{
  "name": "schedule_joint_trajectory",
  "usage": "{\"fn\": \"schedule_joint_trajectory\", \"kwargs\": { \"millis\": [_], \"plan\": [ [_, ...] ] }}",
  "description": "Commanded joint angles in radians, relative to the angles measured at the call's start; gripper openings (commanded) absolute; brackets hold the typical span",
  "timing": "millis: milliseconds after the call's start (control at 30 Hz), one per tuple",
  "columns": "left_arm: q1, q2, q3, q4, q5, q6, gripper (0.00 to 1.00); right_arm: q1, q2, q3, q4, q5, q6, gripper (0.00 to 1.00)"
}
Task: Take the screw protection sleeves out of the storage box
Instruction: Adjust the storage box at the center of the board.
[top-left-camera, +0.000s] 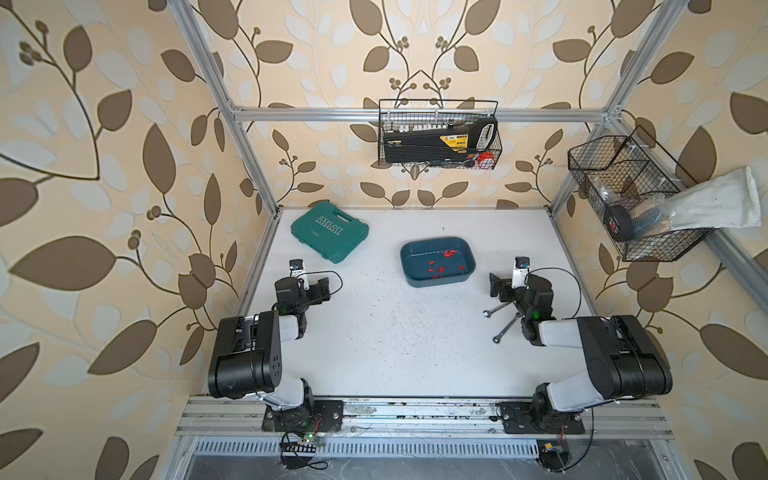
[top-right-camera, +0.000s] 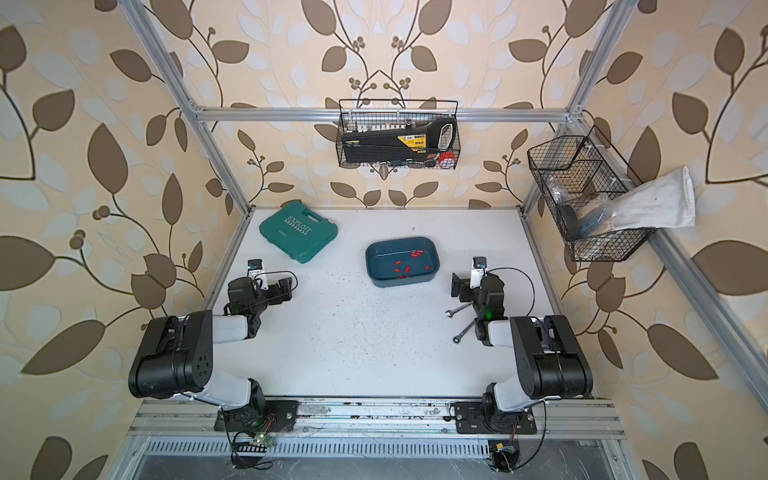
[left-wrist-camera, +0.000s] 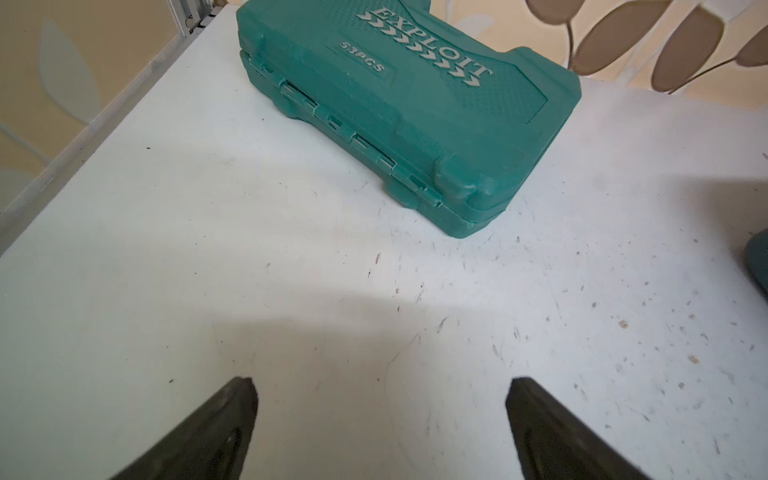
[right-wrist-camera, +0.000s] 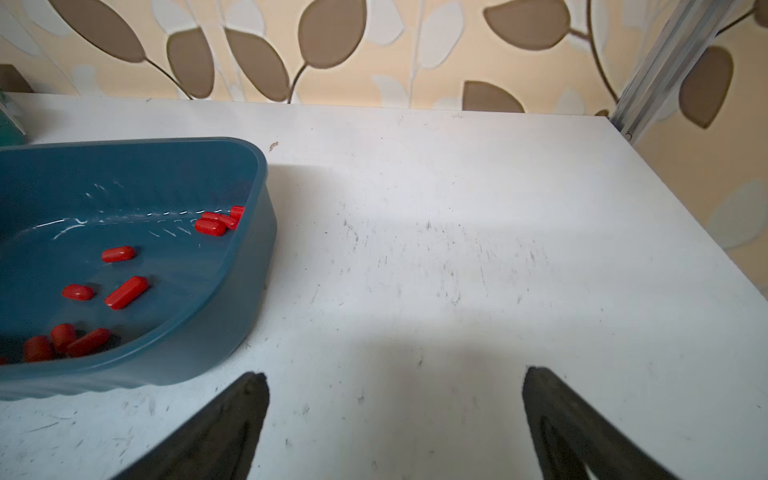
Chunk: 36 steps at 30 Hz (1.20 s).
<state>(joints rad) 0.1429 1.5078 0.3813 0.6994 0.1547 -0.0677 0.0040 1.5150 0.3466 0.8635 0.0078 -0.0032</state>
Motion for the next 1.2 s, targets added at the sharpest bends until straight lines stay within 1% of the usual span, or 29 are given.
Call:
{"fn": "schedule_joint_trajectory", "kwargs": {
  "millis": [0, 767, 833, 900, 933, 1033, 1100, 1133, 1167],
  "plan": [
    [-0.001, -0.012, 0.025, 0.003, -0.012, 0.006, 0.99, -0.002, 0.01, 0.017, 0.002, 0.012, 0.008, 0.99],
    [0.0, -0.022, 0.02, 0.005, -0.014, 0.005, 0.99, -0.002, -0.003, 0.009, 0.012, 0.011, 0.009, 0.99],
    [0.006, -0.075, 0.079, -0.146, -0.03, -0.013, 0.99, -0.002, -0.071, 0.007, -0.038, 0.002, 0.004, 0.99],
    [0.019, -0.136, 0.154, -0.312, 0.0, -0.017, 0.99, -0.002, -0.169, 0.027, -0.149, -0.002, 0.001, 0.99],
    [0.021, -0.159, 0.2, -0.414, 0.026, -0.006, 0.99, -0.002, -0.223, 0.044, -0.217, 0.008, 0.004, 0.99],
    [0.021, -0.195, 0.375, -0.76, 0.119, 0.06, 0.99, -0.002, -0.344, 0.087, -0.306, 0.029, -0.045, 0.99],
    [0.021, -0.189, 0.509, -0.971, 0.182, 0.098, 0.99, -0.002, -0.38, 0.148, -0.406, 0.078, -0.082, 0.99],
    [0.021, -0.181, 0.574, -1.073, 0.216, 0.119, 0.99, -0.004, -0.39, 0.194, -0.483, 0.085, -0.092, 0.99],
    [0.02, -0.173, 0.616, -1.153, 0.249, 0.139, 0.99, -0.005, -0.393, 0.236, -0.556, 0.059, -0.108, 0.99]
  ]
}}
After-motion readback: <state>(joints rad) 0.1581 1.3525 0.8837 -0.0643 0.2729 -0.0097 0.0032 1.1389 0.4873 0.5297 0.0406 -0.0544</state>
